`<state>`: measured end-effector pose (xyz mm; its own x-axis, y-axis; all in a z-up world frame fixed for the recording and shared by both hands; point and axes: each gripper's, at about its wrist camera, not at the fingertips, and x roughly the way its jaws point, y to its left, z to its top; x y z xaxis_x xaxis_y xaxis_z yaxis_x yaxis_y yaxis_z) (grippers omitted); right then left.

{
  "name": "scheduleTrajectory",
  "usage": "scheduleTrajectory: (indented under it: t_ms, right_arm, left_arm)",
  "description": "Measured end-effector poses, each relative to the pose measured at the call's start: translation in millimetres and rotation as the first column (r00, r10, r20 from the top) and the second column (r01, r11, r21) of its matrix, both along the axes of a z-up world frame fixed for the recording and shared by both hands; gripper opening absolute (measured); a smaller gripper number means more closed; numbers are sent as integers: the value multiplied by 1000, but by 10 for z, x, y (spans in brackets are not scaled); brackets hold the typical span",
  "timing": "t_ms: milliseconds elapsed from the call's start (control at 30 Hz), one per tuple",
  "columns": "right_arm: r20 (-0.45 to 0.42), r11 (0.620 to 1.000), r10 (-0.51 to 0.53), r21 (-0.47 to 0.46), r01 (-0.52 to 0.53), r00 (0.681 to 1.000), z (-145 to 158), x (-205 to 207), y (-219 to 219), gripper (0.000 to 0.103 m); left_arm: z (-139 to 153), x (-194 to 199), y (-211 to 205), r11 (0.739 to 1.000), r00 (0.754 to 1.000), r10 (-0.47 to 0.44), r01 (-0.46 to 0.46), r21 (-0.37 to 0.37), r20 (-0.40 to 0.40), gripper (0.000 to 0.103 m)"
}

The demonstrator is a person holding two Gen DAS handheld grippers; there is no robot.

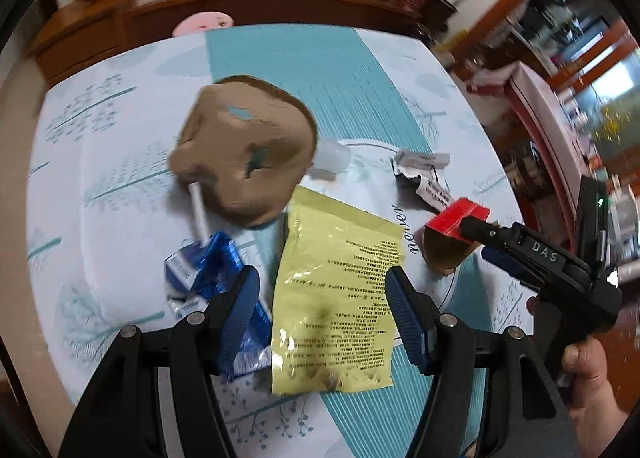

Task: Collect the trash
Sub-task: 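Reach the left tool toward the yellow packet while the right tool approaches the red box, then grasp the yellow packet with the left tool while the right tool grasps the red box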

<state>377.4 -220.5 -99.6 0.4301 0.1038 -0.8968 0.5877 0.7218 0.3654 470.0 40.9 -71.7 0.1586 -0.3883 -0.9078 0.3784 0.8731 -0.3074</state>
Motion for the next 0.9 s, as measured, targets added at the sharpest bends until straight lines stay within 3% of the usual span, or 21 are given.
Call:
scheduleTrajectory:
  t_ms: [567,733,900]
  right_arm:
    - [-13,998,57,-3,-57,998,-89,100,85,80]
    - [-20,997,68,-22,-68,998,-87,107,111,80]
    - [-15,998,66,-20,-67,998,-84,89,107,73]
  left_arm:
    - [-435,305,-301,982,978,-173,180,49,-112,63]
    - [-509,293,-359,972,965,-221,230,53,-141,57]
    - [-585,171,-428,963,952,-254,265,42,-170,55]
